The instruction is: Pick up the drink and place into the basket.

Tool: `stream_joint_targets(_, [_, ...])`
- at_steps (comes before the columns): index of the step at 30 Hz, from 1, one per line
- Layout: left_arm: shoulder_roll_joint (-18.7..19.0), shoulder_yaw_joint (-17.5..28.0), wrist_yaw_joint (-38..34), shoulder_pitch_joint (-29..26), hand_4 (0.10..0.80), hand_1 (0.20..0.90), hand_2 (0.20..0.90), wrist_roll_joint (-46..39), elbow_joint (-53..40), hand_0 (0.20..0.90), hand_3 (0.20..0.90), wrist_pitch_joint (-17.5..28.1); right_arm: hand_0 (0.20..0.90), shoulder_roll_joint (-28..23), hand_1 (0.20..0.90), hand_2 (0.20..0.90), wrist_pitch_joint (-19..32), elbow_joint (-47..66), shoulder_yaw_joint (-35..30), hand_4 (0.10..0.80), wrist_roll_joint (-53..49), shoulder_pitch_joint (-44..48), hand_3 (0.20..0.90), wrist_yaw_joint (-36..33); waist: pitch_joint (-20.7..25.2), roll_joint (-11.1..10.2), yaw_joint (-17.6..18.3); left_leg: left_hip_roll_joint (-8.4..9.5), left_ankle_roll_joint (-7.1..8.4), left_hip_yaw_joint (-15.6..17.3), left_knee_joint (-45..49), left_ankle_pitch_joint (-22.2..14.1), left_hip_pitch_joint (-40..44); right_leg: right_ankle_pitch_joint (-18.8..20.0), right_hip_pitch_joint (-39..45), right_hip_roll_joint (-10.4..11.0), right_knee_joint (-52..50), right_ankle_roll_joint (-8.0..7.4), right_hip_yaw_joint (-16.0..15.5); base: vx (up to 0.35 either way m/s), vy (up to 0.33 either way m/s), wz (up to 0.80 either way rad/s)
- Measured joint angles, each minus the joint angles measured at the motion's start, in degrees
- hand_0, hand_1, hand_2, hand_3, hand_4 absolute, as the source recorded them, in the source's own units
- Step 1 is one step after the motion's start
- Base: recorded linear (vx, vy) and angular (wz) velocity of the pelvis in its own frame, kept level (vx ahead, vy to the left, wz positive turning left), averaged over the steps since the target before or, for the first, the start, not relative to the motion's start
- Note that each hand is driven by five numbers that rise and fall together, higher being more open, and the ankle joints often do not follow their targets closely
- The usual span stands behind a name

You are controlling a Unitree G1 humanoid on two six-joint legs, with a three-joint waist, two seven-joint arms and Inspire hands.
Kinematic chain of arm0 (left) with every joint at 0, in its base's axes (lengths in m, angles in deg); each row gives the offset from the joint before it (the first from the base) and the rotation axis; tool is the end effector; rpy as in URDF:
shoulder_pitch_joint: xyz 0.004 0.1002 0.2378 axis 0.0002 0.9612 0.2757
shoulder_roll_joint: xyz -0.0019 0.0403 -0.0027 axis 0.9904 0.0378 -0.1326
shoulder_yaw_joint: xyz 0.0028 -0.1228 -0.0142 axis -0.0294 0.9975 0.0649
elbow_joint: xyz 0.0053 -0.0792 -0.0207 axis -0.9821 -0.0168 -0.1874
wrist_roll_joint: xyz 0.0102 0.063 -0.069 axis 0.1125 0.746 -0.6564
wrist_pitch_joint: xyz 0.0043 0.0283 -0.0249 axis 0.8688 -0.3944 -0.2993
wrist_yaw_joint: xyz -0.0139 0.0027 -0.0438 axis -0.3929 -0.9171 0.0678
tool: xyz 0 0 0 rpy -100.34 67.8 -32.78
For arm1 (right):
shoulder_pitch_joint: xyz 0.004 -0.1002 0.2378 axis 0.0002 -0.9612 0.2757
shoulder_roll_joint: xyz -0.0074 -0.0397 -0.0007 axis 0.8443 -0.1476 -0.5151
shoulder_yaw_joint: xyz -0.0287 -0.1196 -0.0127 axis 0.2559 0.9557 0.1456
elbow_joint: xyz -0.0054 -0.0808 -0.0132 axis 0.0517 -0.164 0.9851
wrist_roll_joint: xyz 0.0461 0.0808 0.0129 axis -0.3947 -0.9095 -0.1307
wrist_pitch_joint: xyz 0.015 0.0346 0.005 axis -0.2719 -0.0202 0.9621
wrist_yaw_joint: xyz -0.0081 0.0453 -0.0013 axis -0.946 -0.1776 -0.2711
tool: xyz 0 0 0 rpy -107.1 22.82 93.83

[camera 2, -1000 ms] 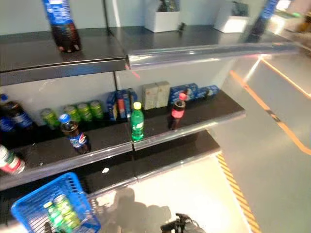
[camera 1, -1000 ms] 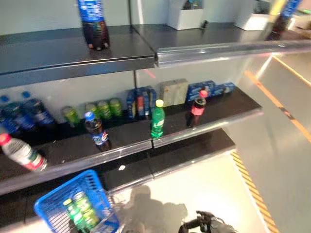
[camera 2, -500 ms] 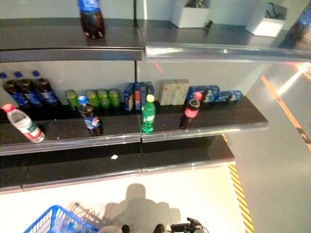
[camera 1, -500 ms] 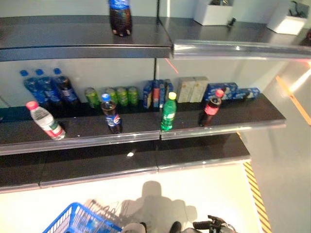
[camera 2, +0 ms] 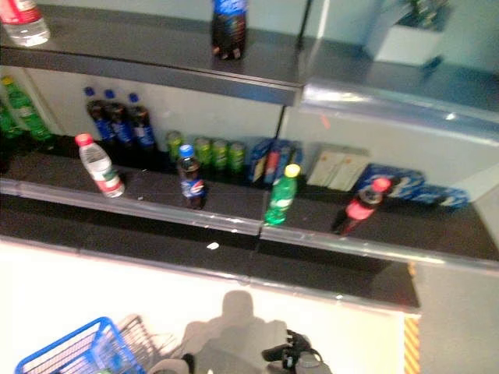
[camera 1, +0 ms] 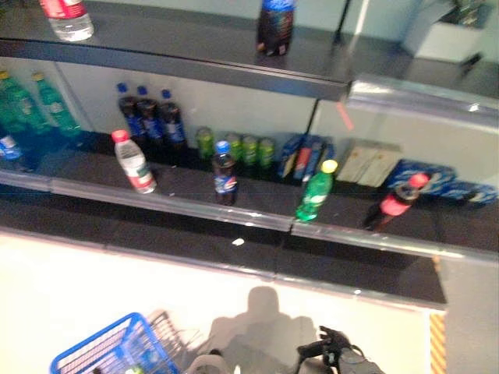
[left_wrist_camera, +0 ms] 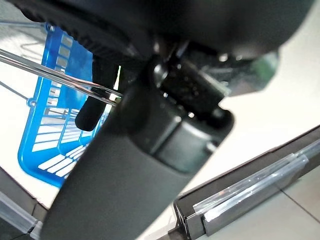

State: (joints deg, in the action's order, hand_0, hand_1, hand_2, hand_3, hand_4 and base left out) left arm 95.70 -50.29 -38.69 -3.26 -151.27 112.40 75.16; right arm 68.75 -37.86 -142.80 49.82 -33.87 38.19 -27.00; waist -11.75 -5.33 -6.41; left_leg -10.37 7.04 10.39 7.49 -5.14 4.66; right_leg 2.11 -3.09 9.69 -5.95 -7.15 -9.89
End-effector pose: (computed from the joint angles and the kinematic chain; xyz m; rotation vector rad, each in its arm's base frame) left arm 0.0249 0.2483 -0.1267 -1.3581 0.1122 1.7906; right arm 0.1242 -0.1644 -0.1208 -0.2206 1.0490 0.0987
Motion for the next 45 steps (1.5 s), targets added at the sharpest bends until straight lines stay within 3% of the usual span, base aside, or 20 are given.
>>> stream_joint_targets(1, [-0.06,0.3,-0.01,-0.19,0.1,0.3,0.3,0.0,-0.13,0.3,0.2,0.0,0.9,-0.56,0.9,0.9,-0.07,1.7,0.87,0.8,0.17,-0.45,0.9,0.35,0.29,0.7,-0.21,-2.28,1.3,0.16,-0.62,0.47,-0.5,-0.18,0.03,-1.96,-0.16,0.81,-1.16,-0.118,-0.265,-0.25])
stream_joint_targets(2, [0.35,0.42,0.01,-0.25,0.1,0.3,0.3,0.01,-0.4,0.3,0.2,-0.04,0.9,-0.98,0.9,0.9,-0.02,3.44,1.35,0.8,0.55,-1.15,0.9,0.39,0.31,0.58,-0.08,-3.32,2.29,0.0,-0.62,0.73,-1.24,-0.82,-1.18,-3.01,-2.49,3.16,-1.28,-0.106,-0.166,0.02])
stream_joint_targets(3, [0.48,0.12,-0.08,-1.31,0.1,0.3,0.3,0.26,-0.48,0.3,0.2,-0.42,0.9,-2.08,0.9,0.9,0.06,4.99,1.55,0.8,0.89,-2.05,0.9,0.44,0.17,1.05,0.43,-4.94,2.52,-0.46,-0.51,1.72,-2.29,-2.2,-2.34,-4.14,-4.02,4.47,-2.84,-0.107,-0.14,0.42])
stream_joint_targets(4, [0.36,-0.31,-0.13,-2.46,0.1,0.3,0.3,1.7,-0.21,0.3,0.2,-1.06,0.9,-3.33,0.9,0.9,0.1,5.8,1.54,0.8,0.95,-2.63,0.9,0.42,0.0,1.32,1.2,-5.44,2.77,0.09,-0.51,4.22,-3.4,-2.88,-2.74,-4.2,-4.37,5.32,-4.69,-0.058,-0.078,0.8])
stream_joint_targets(6, [-0.5,-0.79,-0.22,-3.77,0.1,0.3,0.3,4.39,0.0,0.3,0.2,-2.06,0.9,-6.07,0.9,0.9,0.11,6.77,1.55,0.8,1.06,-3.2,0.9,0.42,-0.09,1.51,2.49,-5.12,0.25,0.83,-2.15,7.5,-4.91,-3.4,-3.06,-3.62,-3.84,6.29,-7.25,-0.036,-0.04,0.66])
stream_joint_targets(7, [-1.42,-0.88,-0.23,-4.09,0.1,0.3,0.3,4.45,-0.15,0.3,0.2,-2.45,0.9,-8.24,0.9,0.9,0.07,8.6,1.56,0.8,1.08,-3.52,0.9,0.4,-0.8,2.73,2.79,-5.2,0.17,1.85,-2.43,8.2,-5.01,-3.53,-2.94,-3.66,-3.93,6.5,-7.89,-0.015,0.021,0.36])
stream_joint_targets(9, [-2.8,-2.58,-0.38,-4.1,0.1,0.3,0.3,5.49,-0.14,0.3,0.2,-3.53,0.9,-11.98,0.9,0.9,0.08,12.84,1.55,0.8,1.3,-3.86,0.9,0.56,-1.39,4.86,3.71,-5.28,1.95,1.58,-2.47,9.37,-5.79,-3.56,-3.07,-3.54,-3.86,6.54,-8.59,0.013,0.047,0.22])
stream_joint_targets(14, [-4.23,-2.35,-2.41,-3.72,0.1,0.3,0.3,8.24,-1.48,0.3,0.2,-3.62,0.9,-14.8,0.9,0.9,-0.19,24.65,1.58,0.8,2.21,-4.35,0.9,2.81,-1.16,6.44,5.11,-5.26,2.49,1.42,-4.21,7.68,-5.19,-3.37,-2.82,-3.63,-4.39,6.2,-8.75,0.045,0.055,0.13])
stream_joint_targets(19, [-3.62,-2.24,-2.61,-1.86,0.1,0.3,0.3,8.62,-3.64,0.3,0.2,-3.69,0.9,-16.54,0.9,0.9,-1.12,41.94,1.96,0.8,2.23,-6.02,0.9,5.23,0.13,5.25,5.49,-3.07,1.74,1.99,-6.76,7.99,-3.27,-2.56,-2.08,-1.58,-3.64,4.76,-7.97,0.053,0.053,-0.02])
stream_joint_targets(22, [-3.62,-1.3,-2.65,-0.04,0.1,0.3,0.3,8.0,-4.44,0.3,0.2,-3.69,0.9,-18.29,0.9,0.9,-0.91,49.78,1.55,0.8,2.31,-6.02,0.9,5.06,1.2,4.87,5.51,-2.47,1.25,3.24,-8.12,8.25,-1.47,-1.8,-1.0,-1.51,-1.97,3.99,-6.98,0.028,0.044,-0.13])
stream_joint_targets(29, [-3.91,0.51,-2.84,2.48,0.1,0.3,0.3,7.34,-4.45,0.3,0.2,-3.67,0.9,-21.1,0.9,0.9,1.42,61.81,-8.36,0.8,2.05,-6.03,0.9,4.09,2.41,4.31,6.83,-2.07,0.94,4.79,-9.59,8.23,0.38,0.19,1.53,-2.01,2.63,3.11,-6.58,0.021,0.02,-0.06])
stream_joint_targets(37, [-4.97,2.17,-2.86,3.21,0.1,0.3,0.3,8.8,-4.38,0.3,0.2,-4.23,0.9,-22.15,0.9,0.9,3.77,67.46,-14.81,0.8,0.43,-5.96,0.9,-2.72,2.54,4.75,6.85,-2.14,0.96,4.99,-9.62,8.12,0.78,1.04,2.52,-2.49,4.36,3.15,-6.25,0.002,-0.007,-0.02])
stream_joint_targets(42, [-6.09,2.62,-2.95,3.41,0.1,0.3,0.3,10.19,-4.08,0.3,0.2,-4.61,0.9,-22.13,0.9,0.9,6.16,70.14,-17.12,0.8,0.53,-5.62,0.9,-11.8,2.48,5.79,6.77,-2.08,1.03,5.12,-9.52,7.76,1.21,0.88,2.79,-2.44,4.15,3.37,-5.74,0.004,0.01,-0.01])
stream_joint_targets(45, [-6.67,2.62,-2.97,3.48,0.1,0.3,0.3,10.7,-3.82,0.3,0.2,-4.98,0.9,-22.11,0.9,0.9,9.29,70.57,-19.14,0.8,1.49,-4.37,0.9,-20.77,2.47,6.56,6.8,-2.05,1.02,5.15,-9.39,7.73,1.18,0.86,2.69,-2.41,3.97,3.38,-5.62,0.024,0.073,-0.01])
